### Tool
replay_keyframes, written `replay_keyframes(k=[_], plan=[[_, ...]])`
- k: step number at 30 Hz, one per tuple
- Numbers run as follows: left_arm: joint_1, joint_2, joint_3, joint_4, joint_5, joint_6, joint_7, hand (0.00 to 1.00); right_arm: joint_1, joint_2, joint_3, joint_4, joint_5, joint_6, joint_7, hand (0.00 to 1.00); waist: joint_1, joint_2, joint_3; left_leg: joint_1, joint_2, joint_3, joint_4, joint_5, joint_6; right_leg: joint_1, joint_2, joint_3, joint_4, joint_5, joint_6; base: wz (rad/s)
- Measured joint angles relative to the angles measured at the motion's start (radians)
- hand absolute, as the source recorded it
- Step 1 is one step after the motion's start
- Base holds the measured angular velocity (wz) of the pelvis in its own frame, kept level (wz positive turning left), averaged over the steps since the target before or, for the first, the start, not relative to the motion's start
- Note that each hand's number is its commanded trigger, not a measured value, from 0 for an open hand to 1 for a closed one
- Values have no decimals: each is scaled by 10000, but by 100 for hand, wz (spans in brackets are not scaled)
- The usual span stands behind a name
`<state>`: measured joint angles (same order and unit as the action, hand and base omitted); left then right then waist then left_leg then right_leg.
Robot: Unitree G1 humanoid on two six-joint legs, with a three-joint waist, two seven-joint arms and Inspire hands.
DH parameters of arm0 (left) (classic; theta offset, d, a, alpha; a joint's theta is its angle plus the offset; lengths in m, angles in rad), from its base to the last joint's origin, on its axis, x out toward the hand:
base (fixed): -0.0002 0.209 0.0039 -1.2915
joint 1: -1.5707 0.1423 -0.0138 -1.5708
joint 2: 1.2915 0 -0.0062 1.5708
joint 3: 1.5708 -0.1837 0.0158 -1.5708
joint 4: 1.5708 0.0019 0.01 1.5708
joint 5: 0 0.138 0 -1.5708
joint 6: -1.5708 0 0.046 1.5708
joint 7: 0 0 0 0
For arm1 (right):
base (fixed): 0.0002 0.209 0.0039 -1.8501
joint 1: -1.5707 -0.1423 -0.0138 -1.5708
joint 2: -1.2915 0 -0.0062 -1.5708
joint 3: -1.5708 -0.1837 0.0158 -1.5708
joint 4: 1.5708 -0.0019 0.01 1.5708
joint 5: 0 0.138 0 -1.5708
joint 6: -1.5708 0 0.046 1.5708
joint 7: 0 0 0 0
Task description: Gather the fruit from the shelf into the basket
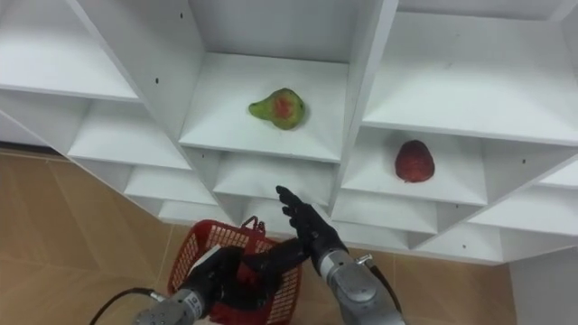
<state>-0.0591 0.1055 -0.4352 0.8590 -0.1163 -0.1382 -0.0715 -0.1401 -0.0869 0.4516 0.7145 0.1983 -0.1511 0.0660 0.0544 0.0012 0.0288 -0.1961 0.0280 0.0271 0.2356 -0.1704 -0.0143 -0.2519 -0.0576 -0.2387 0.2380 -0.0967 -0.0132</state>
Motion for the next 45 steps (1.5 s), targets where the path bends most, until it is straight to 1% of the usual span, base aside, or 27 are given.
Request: replay_keyframes(k=[3, 5, 6, 9, 11, 13, 15, 17, 19, 20, 21, 23, 24, 25, 31, 35, 37, 39, 43, 45], plan=[[206, 265, 84, 75, 17, 7, 21, 100, 6, -24, -22, 0, -259, 0, -79, 0, -21, -15, 2, 130, -17, -18, -13, 0, 0, 169, -32, -86, -13, -15, 22, 8], [338, 327, 206, 74, 16, 14, 30, 100, 23, -23, -15, -13, -511, 0, -100, 0, -36, -12, 0, 283, -38, -18, -26, -1, 0, 339, -51, -97, -19, -66, 56, 8], [385, 350, 379, 83, 53, 15, 45, 100, 27, -18, -23, -63, -735, 0, -84, 0, -18, -4, -3, 361, -44, -18, -33, -9, 10, 426, -55, -96, -24, -88, 70, 5], [382, 267, 801, 259, 115, 10, 254, 100, 145, -147, -37, -474, -1420, -2, 15, 0, 10, 6, -10, 528, -44, -37, -207, -22, 33, 549, -49, -110, -41, -103, 82, 3], [509, 248, 993, 384, 189, 10, 414, 100, 478, -258, -39, -955, -1941, -4, 30, 0, 47, 33, -77, 693, -47, -36, -359, -14, 46, 718, -24, -109, -149, -107, 91, 0], [686, 230, 1216, 399, 217, 11, 506, 100, 651, -377, -44, -1209, -2083, -4, 17, 0, 57, 56, -136, 827, -41, -5, -401, -14, 46, 795, -8, -80, -182, -108, 94, -2], [824, 275, 1279, 399, 244, 11, 635, 100, 837, -573, -52, -1570, -2225, -15, -11, 0, 66, 62, -140, 933, -36, 2, -403, -13, 46, 896, -4, -85, -188, -113, 99, 0], [978, 255, 1588, 401, 406, 3, 685, 100, 946, -741, -68, -1860, -2564, -14, -52, 0, 80, 61, -143, 1119, -37, 11, -426, -14, 45, 1079, -7, -72, -203, -140, 119, 0], [1022, 274, 1728, 499, 414, -41, 806, 100, 1115, -880, -203, -2262, -2834, -15, -130, 0, 100, 64, -146, 1270, -35, 12, -499, -14, 45, 1214, -7, -68, -218, -155, 123, 0], [1098, 273, 1891, 583, 415, -141, 900, 100, 1190, -963, -303, -2474, -2843, -15, -190, 0, 108, 62, -146, 1380, -36, 19, -543, -14, 46, 1329, -2, -43, -247, -165, 133, 0], [1153, 277, 1959, 601, 415, -168, 920, 100, 1254, -1029, -366, -2592, -2843, -16, -225, 0, 117, 63, -161, 1429, -36, 20, -577, -14, 46, 1399, 8, -23, -286, -173, 146, -3], [1343, 314, 2191, 616, 431, -200, 1032, 100, 1395, -1138, -471, -3123, -2899, -12, -319, 0, 192, 48, -192, 1725, -30, 33, -754, -14, 46, 1581, 79, 172, -369, -181, 159, -5], [1390, 313, 2247, 619, 455, -200, 1052, 100, 1471, -1110, -507, -3316, -2957, -11, -333, 0, 208, 46, -193, 1747, -30, 34, -763, -15, 46, 1634, 80, 172, -377, -182, 160, -3], [1500, 325, 2300, 619, 506, -202, 1107, 100, 1600, -1108, -520, -3607, -3270, -5, -378, 0, 243, 31, -219, 1838, -31, 39, -776, -16, 48, 1709, 80, 186, -371, -189, 169, 0], [1859, 335, 2398, 615, 883, -205, 1334, 100, 1727, -1123, -510, -4591, -4768, -11, -461, 0, 347, -4, -230, 2014, -30, 108, -855, -17, 51, 1809, 84, 195, -362, -195, 175, -2], [1865, 343, 2577, 645, 887, -206, 1335, 100, 1988, -1147, -506, -5363, -5315, -13, -504, 0, 485, -30, -234, 2078, -25, 130, -868, -18, 51, 1814, 97, 241, -367, -195, 174, -2], [1849, 381, 2593, 764, 887, -222, 1332, 100, 2100, -1197, -506, -5733, -5504, -23, -580, 0, 582, -30, -235, 2143, -9, 216, -917, -18, 51, 1863, 121, 365, -370, -192, 172, -10], [1870, 418, 2632, 924, 888, -218, 1319, 100, 2112, -1211, -461, -5962, -5689, -23, -601, 0, 592, -36, -231, 2254, 2, 241, -978, -19, 51, 1976, 143, 408, -427, -193, 173, -4], [1870, 485, 2719, 1063, 895, -191, 1273, 100, 2101, -1275, -427, -6682, -6136, -22, -611, 0, 617, -86, -250, 2257, 19, 235, -1023, -21, 49, 2008, 187, 444, -525, -180, 174, 0], [1874, 494, 2732, 1075, 906, -162, 1254, 100, 2101, -1292, -415, -6883, -6514, -22, -607, 0, 627, -88, -244, 2254, 23, 236, -1030, -21, 49, 2006, 190, 440, -527, -180, 174, 0]])
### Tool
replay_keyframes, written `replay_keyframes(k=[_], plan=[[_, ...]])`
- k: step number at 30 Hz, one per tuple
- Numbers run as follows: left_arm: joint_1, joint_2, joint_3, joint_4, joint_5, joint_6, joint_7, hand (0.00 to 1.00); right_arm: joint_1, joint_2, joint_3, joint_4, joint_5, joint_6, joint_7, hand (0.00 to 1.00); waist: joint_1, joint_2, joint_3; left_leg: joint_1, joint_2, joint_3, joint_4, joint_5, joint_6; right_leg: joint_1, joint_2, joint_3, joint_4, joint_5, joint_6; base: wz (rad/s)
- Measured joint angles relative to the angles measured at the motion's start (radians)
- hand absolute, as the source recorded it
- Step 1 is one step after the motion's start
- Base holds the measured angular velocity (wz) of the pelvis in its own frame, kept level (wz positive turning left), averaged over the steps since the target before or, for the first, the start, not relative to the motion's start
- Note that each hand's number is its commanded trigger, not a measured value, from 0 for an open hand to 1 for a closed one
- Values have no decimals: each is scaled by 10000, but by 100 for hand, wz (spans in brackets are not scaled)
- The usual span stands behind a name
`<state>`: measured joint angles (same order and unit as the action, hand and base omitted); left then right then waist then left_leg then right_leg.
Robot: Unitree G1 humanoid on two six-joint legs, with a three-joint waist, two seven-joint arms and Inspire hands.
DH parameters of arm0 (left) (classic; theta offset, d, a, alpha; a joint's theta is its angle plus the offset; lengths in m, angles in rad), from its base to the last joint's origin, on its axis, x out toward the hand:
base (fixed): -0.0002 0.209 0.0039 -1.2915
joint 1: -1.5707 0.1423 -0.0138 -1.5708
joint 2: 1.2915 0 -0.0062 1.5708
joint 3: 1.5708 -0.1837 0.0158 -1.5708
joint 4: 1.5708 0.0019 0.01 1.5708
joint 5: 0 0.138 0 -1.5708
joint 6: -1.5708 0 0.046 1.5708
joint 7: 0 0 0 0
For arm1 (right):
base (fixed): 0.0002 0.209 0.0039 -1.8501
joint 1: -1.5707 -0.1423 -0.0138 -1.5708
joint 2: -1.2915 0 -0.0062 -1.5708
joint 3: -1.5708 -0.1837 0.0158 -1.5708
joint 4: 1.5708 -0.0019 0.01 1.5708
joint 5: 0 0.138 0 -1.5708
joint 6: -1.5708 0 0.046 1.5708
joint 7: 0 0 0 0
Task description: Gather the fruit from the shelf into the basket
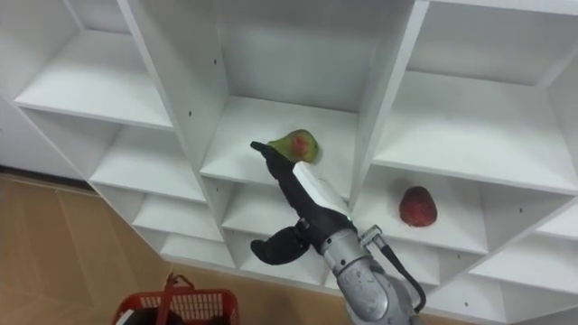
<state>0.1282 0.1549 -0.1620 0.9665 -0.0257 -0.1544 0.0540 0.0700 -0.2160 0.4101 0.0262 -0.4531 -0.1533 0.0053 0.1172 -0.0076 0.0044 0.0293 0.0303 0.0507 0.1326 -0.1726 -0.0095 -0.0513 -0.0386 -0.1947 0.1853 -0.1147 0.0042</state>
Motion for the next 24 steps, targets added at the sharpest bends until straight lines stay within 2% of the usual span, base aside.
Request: replay_keyframes(k=[4, 9, 16, 20, 24], plan=[[-27, 39, 30, 172, -3, 6, -37, 100, -1, -4, 0, -354, -608, 2, 87, 0, 26, -42, 23, -3, 16, 1, -34, -3, -4, -9, 15, 7, -11, -3, 0, 0], [-34, 68, 44, 304, -9, 7, -72, 100, -62, -53, -9, -484, -661, 2, 96, 0, 41, -151, 70, -42, 17, 6, -42, -10, -3, -57, 19, 29, -8, -7, 2, 0], [-66, 140, 295, 315, 209, 7, -53, 100, -168, -202, -95, -1183, -530, -1, 66, 0, 125, -364, 15, -34, 45, 23, -39, -21, -16, -77, 53, 11, -9, -1, -8, 0], [-50, 140, 299, 316, 208, 6, -5, 100, -260, -206, -147, -1186, -534, -30, -192, 0, 131, -369, 14, -28, 48, 17, -41, -26, -19, -58, 55, -2, -9, 0, -9, 0], [-65, 139, 355, 318, 438, 4, 24, 100, -290, -207, -477, -1184, -534, -280, -400, 0, 149, -369, 18, -27, 51, 17, -42, -27, -21, -57, 55, 6, -11, 1, -12, 0]])
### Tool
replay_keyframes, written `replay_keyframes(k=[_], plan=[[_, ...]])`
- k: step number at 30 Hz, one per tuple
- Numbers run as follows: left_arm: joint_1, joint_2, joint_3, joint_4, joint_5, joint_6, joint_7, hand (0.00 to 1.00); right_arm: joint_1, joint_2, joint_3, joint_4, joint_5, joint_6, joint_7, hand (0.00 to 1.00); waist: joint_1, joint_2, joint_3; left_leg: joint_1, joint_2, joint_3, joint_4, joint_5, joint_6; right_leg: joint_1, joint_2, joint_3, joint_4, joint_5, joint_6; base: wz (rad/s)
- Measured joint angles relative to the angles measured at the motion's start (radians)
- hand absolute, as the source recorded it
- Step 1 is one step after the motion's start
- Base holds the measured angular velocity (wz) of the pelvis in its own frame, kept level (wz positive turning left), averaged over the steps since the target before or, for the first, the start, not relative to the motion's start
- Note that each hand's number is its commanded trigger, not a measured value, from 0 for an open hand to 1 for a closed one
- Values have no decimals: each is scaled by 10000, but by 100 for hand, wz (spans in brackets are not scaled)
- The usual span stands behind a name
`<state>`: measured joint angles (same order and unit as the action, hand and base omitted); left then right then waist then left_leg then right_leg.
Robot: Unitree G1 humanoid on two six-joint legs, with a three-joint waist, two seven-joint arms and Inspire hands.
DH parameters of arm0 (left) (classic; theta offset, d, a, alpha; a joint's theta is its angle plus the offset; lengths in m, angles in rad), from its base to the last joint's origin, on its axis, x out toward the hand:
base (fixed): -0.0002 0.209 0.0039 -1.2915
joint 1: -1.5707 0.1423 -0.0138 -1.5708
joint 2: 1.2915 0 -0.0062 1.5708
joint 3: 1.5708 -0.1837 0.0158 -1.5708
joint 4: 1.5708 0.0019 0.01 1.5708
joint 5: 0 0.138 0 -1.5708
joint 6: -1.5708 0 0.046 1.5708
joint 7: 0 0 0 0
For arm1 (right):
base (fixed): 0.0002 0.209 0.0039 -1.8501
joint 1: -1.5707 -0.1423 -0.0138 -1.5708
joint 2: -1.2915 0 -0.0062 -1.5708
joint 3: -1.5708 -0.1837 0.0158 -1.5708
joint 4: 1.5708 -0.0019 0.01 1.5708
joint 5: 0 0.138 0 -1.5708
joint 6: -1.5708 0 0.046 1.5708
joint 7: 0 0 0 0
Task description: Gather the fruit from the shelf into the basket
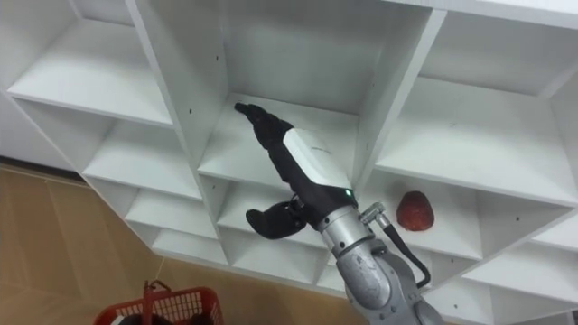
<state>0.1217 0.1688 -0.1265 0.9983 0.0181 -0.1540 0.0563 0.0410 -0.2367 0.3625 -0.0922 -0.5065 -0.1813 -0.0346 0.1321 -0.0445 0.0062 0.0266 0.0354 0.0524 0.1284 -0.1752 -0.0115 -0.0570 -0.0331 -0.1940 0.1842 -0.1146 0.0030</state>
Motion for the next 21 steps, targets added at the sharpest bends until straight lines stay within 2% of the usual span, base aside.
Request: replay_keyframes(k=[7, 12, 17, 21], plan=[[-139, -11, 68, -2, 615, 13, 19, 100, -715, 21, -337, 19, 1, -18, -382, 0, 46, -49, 32, -6, 5, 12, -2, 0, 0, -1, 5, -1, -2, 0, -1, 0], [-206, -8, 69, -74, 642, 76, 18, 100, -806, 20, -332, 168, 7, -16, -619, 0, 112, -57, 31, -10, 5, 19, -9, 0, 0, 3, 5, -5, -11, 0, 0, 0], [-227, 23, 71, -74, 642, 145, 20, 100, -1263, -42, -341, 1188, 428, -16, -827, 0, 113, -62, 31, -4, 7, -11, -8, 0, 0, 23, 5, -22, -8, 0, 0, 0], [-226, 26, 68, -75, 642, 154, 126, 100, -1634, -56, -336, 1719, 804, -16, -1035, 0, 116, -115, 61, 21, 8, -18, 2, 0, 0, 57, 5, -22, -5, 0, -1, 0]])
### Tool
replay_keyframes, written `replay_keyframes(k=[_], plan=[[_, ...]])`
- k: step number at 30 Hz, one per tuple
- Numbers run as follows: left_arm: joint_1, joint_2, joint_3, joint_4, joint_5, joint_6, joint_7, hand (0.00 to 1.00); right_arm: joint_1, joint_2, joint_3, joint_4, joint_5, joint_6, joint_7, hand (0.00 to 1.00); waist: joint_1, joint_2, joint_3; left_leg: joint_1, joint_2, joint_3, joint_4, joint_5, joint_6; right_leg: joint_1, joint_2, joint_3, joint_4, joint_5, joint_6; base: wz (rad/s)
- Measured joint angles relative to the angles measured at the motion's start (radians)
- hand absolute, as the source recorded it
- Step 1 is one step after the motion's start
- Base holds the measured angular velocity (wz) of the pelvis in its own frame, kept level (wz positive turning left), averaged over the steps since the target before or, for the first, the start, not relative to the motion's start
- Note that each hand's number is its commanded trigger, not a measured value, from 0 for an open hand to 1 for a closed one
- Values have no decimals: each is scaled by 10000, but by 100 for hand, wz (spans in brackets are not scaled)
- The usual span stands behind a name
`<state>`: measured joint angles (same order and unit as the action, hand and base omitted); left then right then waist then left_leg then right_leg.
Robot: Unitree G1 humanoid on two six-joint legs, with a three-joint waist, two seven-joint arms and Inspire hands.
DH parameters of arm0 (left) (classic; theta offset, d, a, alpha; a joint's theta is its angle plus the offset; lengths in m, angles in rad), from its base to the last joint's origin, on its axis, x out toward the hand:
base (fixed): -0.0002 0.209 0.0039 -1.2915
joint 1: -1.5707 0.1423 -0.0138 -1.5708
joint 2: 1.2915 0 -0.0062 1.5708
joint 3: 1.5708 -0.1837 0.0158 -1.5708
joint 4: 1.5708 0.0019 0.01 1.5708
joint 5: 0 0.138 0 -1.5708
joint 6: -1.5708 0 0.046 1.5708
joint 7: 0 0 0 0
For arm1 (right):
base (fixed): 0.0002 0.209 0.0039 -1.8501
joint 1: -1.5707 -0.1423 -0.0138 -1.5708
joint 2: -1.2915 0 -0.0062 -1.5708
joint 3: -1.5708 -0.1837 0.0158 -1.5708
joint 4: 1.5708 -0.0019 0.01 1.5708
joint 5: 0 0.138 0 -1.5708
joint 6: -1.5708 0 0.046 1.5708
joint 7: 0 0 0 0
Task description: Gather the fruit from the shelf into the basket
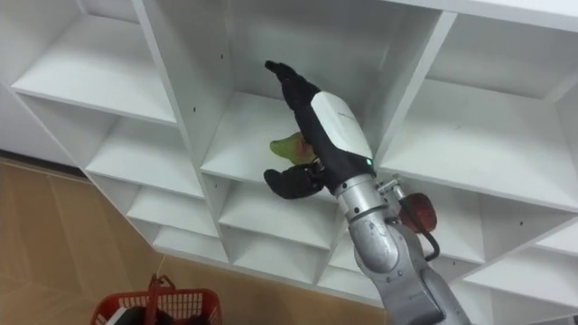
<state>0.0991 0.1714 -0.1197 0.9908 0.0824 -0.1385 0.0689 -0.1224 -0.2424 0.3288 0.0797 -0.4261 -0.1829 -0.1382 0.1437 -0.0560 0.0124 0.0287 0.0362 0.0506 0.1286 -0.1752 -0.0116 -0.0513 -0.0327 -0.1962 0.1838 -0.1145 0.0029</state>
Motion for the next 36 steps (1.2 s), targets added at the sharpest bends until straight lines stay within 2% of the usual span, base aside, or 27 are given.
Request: replay_keyframes(k=[5, 11, 15, 23, 28, 36], plan=[[17, 3, 9, -75, 207, 83, 159, 100, -168, -5, -3, 299, 302, 5, -362, 0, 42, -119, 22, -7, 0, -31, 7, 0, 0, 10, -2, -34, 7, 0, 0, 0], [15, 3, 10, -105, 239, 84, 159, 100, -385, -2, -3, 363, 449, 7, -565, 0, 48, -166, 54, -10, 0, -70, 8, 0, 0, 22, -8, -87, 13, 0, 0, 1], [19, 13, 38, -174, 411, 117, 157, 100, -797, -6, -48, 768, 691, 10, -768, 0, 45, -174, 49, -25, 0, -93, 14, 0, 0, 22, -14, -136, 11, 0, 1, 1], [49, 51, 71, -805, 638, 485, 79, 100, -1424, -17, -237, 1959, 1104, 87, -886, 0, 79, -171, 50, -5, 10, -226, 26, 1, -1, 97, -23, -260, 4, 0, 0, 5], [53, 54, 74, -1046, 865, 614, 60, 100, -1449, -18, -387, 2293, 1104, 104, -886, 0, 276, -165, 53, -14, 13, -248, 27, 0, -1, 97, -23, -276, 5, -1, 1, 0], [51, 62, 73, -1332, 865, 703, -6, 100, -1524, 37, -349, 2796, 1160, 119, -884, 0, 314, -159, 55, -27, 13, -289, 59, 0, -1, 124, -32, -301, 7, 0, 0, 0]])
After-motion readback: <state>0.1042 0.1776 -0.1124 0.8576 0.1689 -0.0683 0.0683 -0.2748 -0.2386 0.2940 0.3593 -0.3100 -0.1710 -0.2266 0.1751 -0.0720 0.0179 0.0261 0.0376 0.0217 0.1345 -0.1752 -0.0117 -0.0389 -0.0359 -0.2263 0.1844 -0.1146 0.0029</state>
